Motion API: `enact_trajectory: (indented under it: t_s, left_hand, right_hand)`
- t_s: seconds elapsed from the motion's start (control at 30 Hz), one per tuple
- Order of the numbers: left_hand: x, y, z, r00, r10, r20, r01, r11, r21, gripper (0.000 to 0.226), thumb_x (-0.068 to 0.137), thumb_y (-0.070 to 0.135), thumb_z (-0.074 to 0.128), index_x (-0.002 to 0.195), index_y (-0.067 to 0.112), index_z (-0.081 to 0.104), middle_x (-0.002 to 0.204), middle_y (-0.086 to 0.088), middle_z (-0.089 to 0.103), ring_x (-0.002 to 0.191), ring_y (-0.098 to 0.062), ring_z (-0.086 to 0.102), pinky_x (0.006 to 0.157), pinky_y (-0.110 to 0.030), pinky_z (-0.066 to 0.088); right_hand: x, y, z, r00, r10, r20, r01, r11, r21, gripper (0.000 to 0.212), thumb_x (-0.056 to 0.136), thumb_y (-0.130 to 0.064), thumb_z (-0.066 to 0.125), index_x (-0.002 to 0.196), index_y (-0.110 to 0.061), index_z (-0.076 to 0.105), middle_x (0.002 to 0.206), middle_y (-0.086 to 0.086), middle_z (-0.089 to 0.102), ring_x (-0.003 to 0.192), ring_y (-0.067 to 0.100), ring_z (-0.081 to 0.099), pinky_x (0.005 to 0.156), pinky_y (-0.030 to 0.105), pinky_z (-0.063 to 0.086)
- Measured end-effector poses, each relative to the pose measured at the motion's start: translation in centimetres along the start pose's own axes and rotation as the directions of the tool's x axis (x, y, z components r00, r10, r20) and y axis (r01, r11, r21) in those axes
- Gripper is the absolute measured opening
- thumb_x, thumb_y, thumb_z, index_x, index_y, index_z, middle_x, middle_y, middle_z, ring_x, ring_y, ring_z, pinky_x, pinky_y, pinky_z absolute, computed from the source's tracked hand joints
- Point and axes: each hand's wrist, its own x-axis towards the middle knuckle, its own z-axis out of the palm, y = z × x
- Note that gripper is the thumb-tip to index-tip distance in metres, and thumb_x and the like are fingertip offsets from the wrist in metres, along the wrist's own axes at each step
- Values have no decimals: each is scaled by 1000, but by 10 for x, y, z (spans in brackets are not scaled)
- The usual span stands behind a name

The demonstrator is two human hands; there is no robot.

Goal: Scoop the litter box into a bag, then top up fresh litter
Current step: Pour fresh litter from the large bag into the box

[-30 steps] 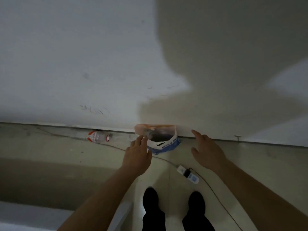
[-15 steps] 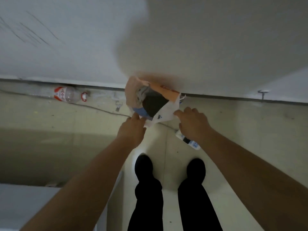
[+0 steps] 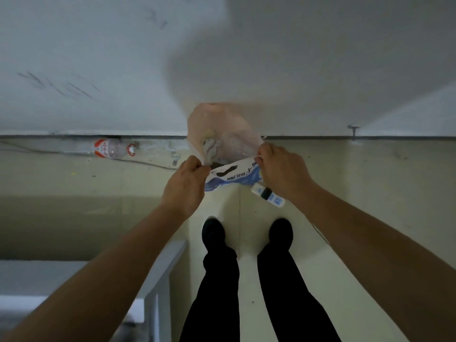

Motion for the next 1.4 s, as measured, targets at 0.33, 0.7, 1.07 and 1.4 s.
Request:
enact_trajectory:
  t_s: [0.33,0.7,1.07,1.4]
  left_hand:
    - [-69,151,-149,987,161,7,-160,986,-53,9,78,-1,67,87,-4,66,87,-19,54,70,-34,57,54,-35,46]
    - [-90,284,-231,711,701,-55,-702,706,-91,2,77,-5,63,78,-4,61,90,-18,53,71,-31,55,55,-33,46]
    - [-246,498,-270,193,979,-59,-976,185,-116,15,93,10,54,104,6,64,105,-2,45,86,-20,55,75,-37,52]
    - [-538,617,-164,-152,987,48,-958,-136,-253,22,98,13,46,97,2,65,100,-6,47,87,-23,53,80,-33,43]
  right_hand:
    - [-179,-17,-174,958,284,-35,-279,954,109,30,100,-42,44,116,-18,51,98,8,61,82,30,63,59,33,40]
    - [-365,-70,-279,632,758,-162,-757,648,79,32,104,-40,33,117,-15,48,112,5,63,94,29,64,66,36,42]
    - [-623,-163,-340,30,899,-438,-945,168,281,27,103,-39,36,107,-16,50,105,3,62,90,31,63,64,38,46]
    - [-889,-301,-233,-415,829,-374,-855,-216,471,27,103,-40,36,108,-16,49,103,2,59,84,32,61,56,35,35]
